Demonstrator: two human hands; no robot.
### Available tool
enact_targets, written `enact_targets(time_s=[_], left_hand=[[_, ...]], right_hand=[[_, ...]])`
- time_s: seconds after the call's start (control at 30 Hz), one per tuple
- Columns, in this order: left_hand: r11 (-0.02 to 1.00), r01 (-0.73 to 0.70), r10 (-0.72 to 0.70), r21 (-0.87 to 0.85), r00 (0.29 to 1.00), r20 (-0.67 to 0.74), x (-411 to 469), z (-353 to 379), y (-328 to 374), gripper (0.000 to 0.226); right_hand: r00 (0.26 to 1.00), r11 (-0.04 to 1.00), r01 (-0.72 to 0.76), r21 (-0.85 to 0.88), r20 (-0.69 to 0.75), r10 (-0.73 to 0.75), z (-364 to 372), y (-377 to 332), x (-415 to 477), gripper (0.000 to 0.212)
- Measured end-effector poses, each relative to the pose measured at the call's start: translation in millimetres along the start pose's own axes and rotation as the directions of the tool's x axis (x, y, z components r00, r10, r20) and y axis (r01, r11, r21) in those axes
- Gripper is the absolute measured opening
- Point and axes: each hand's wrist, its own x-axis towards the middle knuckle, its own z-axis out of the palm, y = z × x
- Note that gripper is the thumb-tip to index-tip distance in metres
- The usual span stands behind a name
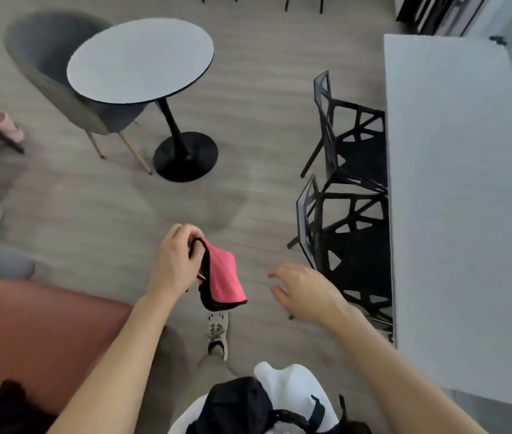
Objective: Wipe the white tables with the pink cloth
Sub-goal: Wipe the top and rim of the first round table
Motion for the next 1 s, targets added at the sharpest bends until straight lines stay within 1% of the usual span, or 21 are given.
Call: enact_targets(time_s=[0.1, 0.17, 0.27, 0.33, 0.4, 0.5, 0.57, 0.63, 0.73, 0.8, 0.83, 0.9, 1.0], left_hand=[[0.993, 0.114, -0.114, -0.040, 0.994, -0.002, 22, -23, -49, 0.016], [0.984, 0.158, -0.158, -0.085, 0.987, 0.009, 41, -36, -76, 0.017], [0.981, 0.174, -0.171, -0.080, 0.984, 0.045, 81, -61, -111, 0.017], [0.977, 0.174, -0.169, -0.127, 0.984, 0.051, 112, -81, -127, 0.019], [0.977, 0.158, -0.154, -0.145, 0.987, 0.038, 147, -102, -141, 0.018], [0.987, 0.117, -0.117, -0.111, 0.993, 0.004, 197, -128, -159, 0.015], [0.985, 0.121, -0.122, -0.120, 0.993, -0.003, 227, -141, -169, 0.013], [0.984, 0.113, -0.114, -0.135, 0.994, 0.005, 259, -147, -177, 0.014], [0.986, 0.083, -0.080, -0.144, 0.996, 0.023, 305, -148, -187, 0.014], [0.984, 0.081, -0.075, -0.157, 0.996, 0.043, 340, -148, -196, 0.014], [0.984, 0.082, -0.075, -0.160, 0.996, 0.052, 358, -149, -201, 0.014], [0.988, 0.081, -0.074, -0.133, 0.995, 0.060, 395, -153, -214, 0.016], [0.994, 0.093, -0.089, -0.062, 0.994, 0.065, 449, -169, -239, 0.013]], right_hand=[[0.997, 0.997, 0.013, -0.076, 0.075, -0.007, -3, -37, 59, 0.042], [0.996, 0.995, 0.016, -0.101, 0.087, -0.007, -4, -62, 99, 0.041], [0.993, 0.989, 0.026, -0.144, 0.117, -0.009, -9, -103, 159, 0.041], [0.993, 0.988, 0.038, -0.152, 0.121, -0.020, -13, -131, 197, 0.041], [0.992, 0.984, 0.059, -0.167, 0.117, -0.040, -20, -156, 236, 0.041], [0.992, 0.980, 0.083, -0.183, 0.111, -0.063, -36, -187, 285, 0.041], [0.995, 0.985, 0.066, -0.160, 0.085, -0.053, -48, -204, 317, 0.039], [0.999, 0.991, 0.040, -0.127, 0.026, -0.037, -61, -222, 353, 0.040], [0.999, 1.000, 0.009, -0.028, -0.039, -0.010, -77, -242, 410, 0.037], [0.999, 1.000, -0.013, 0.013, -0.036, 0.013, -88, -253, 452, 0.025], [0.999, 1.000, -0.006, 0.022, -0.034, 0.007, -92, -257, 474, 0.022], [0.999, 0.999, -0.017, 0.044, -0.030, 0.019, -99, -260, 519, 0.019], [0.996, 0.980, -0.077, 0.184, -0.034, 0.085, -118, -262, 583, 0.021]])
